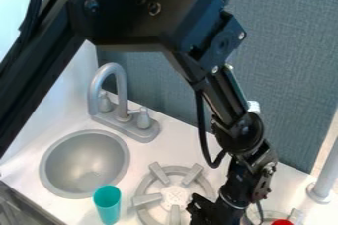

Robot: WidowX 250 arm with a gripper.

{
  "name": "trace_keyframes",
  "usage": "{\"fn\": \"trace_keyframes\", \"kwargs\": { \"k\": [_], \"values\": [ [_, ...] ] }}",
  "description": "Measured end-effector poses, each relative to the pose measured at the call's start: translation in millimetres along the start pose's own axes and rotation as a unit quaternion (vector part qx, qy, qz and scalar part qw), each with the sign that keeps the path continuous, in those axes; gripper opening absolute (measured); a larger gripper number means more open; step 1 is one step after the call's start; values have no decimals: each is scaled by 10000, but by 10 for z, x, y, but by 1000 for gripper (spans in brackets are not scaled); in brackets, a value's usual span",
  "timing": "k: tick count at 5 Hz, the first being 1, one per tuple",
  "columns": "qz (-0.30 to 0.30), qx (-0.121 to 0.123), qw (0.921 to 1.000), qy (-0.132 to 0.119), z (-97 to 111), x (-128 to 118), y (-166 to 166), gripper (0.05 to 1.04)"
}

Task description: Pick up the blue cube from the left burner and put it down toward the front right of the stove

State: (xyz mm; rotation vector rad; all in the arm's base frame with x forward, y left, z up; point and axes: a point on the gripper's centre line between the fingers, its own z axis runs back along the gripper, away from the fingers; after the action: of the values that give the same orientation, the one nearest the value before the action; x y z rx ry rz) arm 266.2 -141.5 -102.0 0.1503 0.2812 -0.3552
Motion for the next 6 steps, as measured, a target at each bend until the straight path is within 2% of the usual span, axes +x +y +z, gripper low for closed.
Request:
{"fn": "trace_keyframes", "kwargs": {
  "k": [1,2,3,4,5,6],
  "values": [
    [42,56,10000,4,-3,-4,18,660],
    [-73,-2,10000,24,-8,-9,-1,708],
    [-37,-24,9998,-206,92,-39,19,978],
    [28,-29,9973,-738,381,-142,71,1007],
    [195,10,9943,-1046,530,-412,243,1002],
    [171,421,9961,-757,580,-694,591,1001]
  ]
}}
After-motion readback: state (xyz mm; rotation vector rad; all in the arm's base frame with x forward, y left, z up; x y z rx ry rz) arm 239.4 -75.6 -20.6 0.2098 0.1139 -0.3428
